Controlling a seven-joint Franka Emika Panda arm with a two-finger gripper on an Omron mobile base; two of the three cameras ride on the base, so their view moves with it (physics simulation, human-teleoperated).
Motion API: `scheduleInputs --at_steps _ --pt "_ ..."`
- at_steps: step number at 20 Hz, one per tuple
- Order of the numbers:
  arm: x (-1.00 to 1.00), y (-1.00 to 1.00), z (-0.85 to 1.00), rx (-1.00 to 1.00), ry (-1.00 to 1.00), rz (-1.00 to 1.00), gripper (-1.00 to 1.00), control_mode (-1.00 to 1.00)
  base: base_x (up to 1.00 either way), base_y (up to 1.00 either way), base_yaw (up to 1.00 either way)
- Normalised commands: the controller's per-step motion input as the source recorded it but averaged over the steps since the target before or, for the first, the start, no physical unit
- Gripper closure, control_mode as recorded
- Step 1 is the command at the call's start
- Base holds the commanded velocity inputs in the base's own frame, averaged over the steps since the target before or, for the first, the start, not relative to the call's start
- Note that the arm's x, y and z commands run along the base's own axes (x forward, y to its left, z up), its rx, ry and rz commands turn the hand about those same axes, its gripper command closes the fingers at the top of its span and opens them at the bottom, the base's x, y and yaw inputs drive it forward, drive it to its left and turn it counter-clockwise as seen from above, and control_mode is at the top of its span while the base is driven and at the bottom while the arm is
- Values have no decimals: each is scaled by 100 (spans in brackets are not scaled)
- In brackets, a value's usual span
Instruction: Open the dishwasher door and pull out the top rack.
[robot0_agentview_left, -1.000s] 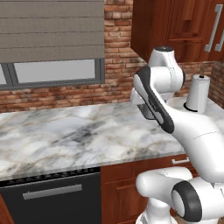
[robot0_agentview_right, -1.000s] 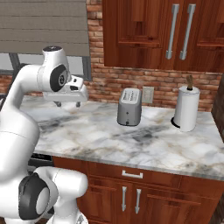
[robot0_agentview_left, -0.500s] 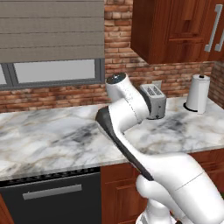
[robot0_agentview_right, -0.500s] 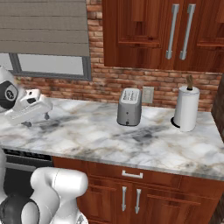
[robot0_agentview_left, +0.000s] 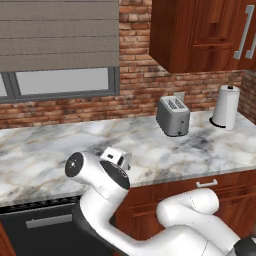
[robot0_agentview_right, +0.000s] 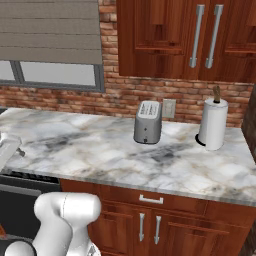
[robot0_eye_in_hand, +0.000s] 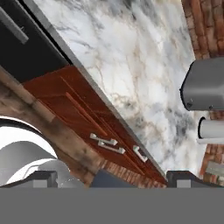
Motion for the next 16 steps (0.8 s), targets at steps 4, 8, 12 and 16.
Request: scheduleInputs --at_steps 4,8,12,16 --pt "-6 100 -97 -48 -1 16 -100 -100 0 0 0" --pt "-20 100 -83 -43 0 14 -100 -100 0 0 0" --pt "-42 100 -64 -38 -4 6 -100 -100 0 0 0" --pt "-8 100 -54 -29 -13 0 -100 -100 0 0 0"
